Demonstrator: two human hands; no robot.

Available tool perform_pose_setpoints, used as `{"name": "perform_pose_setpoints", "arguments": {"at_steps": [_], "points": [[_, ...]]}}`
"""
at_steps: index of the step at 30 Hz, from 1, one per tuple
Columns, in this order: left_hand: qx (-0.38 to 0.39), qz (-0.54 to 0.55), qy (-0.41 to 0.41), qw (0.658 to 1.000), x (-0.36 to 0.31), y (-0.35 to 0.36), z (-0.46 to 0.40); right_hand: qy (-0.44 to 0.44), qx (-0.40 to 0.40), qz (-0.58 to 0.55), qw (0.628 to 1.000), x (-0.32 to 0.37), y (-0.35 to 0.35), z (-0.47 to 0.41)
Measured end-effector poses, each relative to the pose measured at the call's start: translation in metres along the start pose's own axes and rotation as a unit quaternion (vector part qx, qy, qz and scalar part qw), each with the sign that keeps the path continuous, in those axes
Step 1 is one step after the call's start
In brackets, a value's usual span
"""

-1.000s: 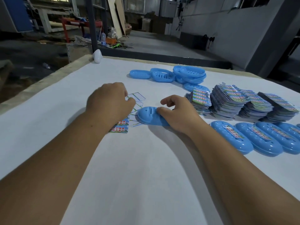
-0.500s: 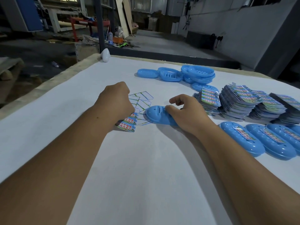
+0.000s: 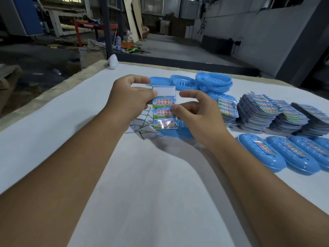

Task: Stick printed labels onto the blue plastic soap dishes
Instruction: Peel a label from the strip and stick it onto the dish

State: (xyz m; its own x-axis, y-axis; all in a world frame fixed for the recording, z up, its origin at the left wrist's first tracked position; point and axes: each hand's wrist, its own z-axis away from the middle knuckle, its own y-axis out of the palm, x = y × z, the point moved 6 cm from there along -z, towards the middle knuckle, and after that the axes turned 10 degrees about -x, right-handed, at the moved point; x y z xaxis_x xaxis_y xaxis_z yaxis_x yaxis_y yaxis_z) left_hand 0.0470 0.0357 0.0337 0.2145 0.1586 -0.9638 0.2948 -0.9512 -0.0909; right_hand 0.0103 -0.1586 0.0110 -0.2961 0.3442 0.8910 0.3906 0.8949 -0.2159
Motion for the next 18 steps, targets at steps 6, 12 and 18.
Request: {"name": "perform_pose_setpoints", "arguments": {"at_steps": [6,12,18], "points": [[0.030,-0.036,0.015,0.999,0.0024,0.0084,0.0048,0.031,-0.038,-0.047,0.998,-0.0043,-0.0063,-0.0034],[0.053,-0.087,0.037,0.994,-0.0001,0.0105,0.0092,0.026,-0.043,-0.025,0.998,-0.0077,-0.0073,-0.0061],[0.065,-0.093,0.052,0.992,-0.0022,0.0101,0.0098,0.026,-0.037,-0.013,0.999,-0.0092,-0.0079,-0.0068]]}}
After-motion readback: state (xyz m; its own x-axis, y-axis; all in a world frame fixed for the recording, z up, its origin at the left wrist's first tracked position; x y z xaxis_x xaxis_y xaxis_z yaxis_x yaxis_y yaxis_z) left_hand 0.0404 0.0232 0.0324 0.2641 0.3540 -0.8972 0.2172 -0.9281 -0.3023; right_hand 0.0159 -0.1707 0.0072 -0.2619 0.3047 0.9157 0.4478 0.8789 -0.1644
